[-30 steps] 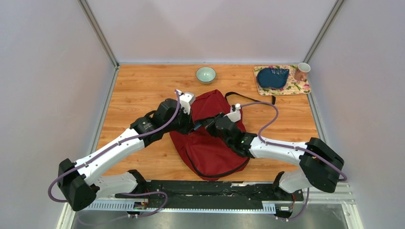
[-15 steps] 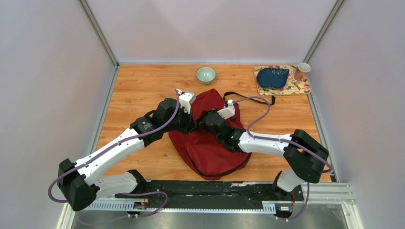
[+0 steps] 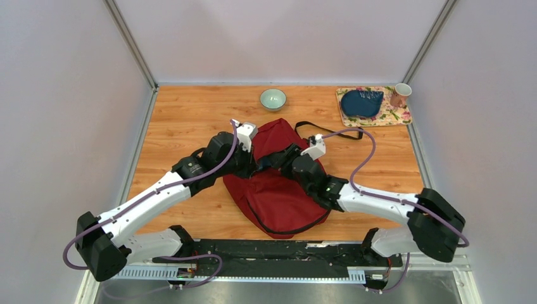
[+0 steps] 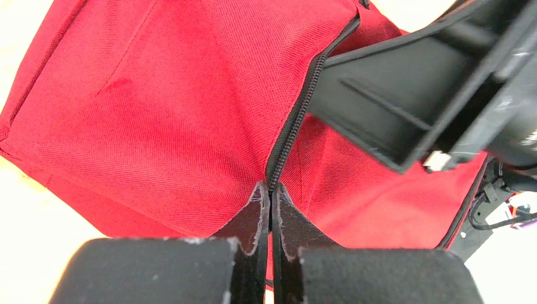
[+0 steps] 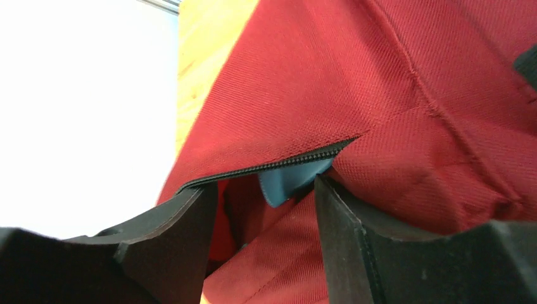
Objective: Pack the student bag
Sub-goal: Place the personal item in the student bag.
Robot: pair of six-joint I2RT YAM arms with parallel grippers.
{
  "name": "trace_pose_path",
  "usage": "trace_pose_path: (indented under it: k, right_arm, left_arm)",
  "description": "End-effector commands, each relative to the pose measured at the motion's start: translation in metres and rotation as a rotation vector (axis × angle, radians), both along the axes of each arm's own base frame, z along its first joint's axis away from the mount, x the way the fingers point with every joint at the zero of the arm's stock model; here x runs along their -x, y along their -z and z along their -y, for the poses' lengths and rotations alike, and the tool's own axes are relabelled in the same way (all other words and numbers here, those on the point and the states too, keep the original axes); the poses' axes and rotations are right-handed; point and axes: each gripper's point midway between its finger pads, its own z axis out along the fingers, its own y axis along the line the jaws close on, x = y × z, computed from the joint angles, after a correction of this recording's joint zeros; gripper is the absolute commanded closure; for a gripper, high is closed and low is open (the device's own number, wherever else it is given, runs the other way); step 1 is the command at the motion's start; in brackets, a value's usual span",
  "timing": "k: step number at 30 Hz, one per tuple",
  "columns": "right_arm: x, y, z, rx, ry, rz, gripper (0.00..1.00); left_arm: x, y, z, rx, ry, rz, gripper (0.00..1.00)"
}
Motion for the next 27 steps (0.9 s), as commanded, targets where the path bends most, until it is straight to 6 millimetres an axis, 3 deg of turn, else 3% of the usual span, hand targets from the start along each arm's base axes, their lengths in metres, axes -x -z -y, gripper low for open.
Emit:
trace_pose_path:
  k: [1,8,11,14,15,21,24,27]
  right_arm:
    - [0.003,-0.016,0.016,-0.002,-0.02,0.036,0.42]
    - [0.006,-0.01,0.003,-0.021,-0.078,0.003,0.85]
    - [0.003,-0.011,-0.008,-0.018,-0.102,-0.008,0.94]
    - [0.0,0.0,-0.021,0.02,-0.134,-0.04,1.0]
    - [-0.003,-0.004,-0.027,0.017,-0.142,-0.04,1.0]
    - [-0.016,0.015,-0.042,0.07,-0.134,-0.084,1.0]
    - [-0.021,0.006,-0.045,0.09,-0.14,-0.063,1.0]
    - [-0.016,-0.005,-0.032,0.095,-0.14,-0.021,1.0]
  left_arm:
    - [0.002,-0.011,-0.001,0.037,-0.011,0.023,1.0]
    - [0.003,-0.009,0.002,0.039,0.006,0.012,1.0]
    - [0.005,-0.007,0.003,0.037,0.014,0.007,1.0]
    - [0.005,-0.006,0.003,0.037,0.019,0.008,1.0]
    - [0.005,-0.005,0.003,0.035,0.02,0.005,1.0]
    - [0.007,-0.001,0.005,0.026,0.037,-0.009,1.0]
    - [0.008,0.003,0.005,0.015,0.041,-0.019,1.0]
    - [0.008,0.007,0.003,0.004,0.04,-0.023,1.0]
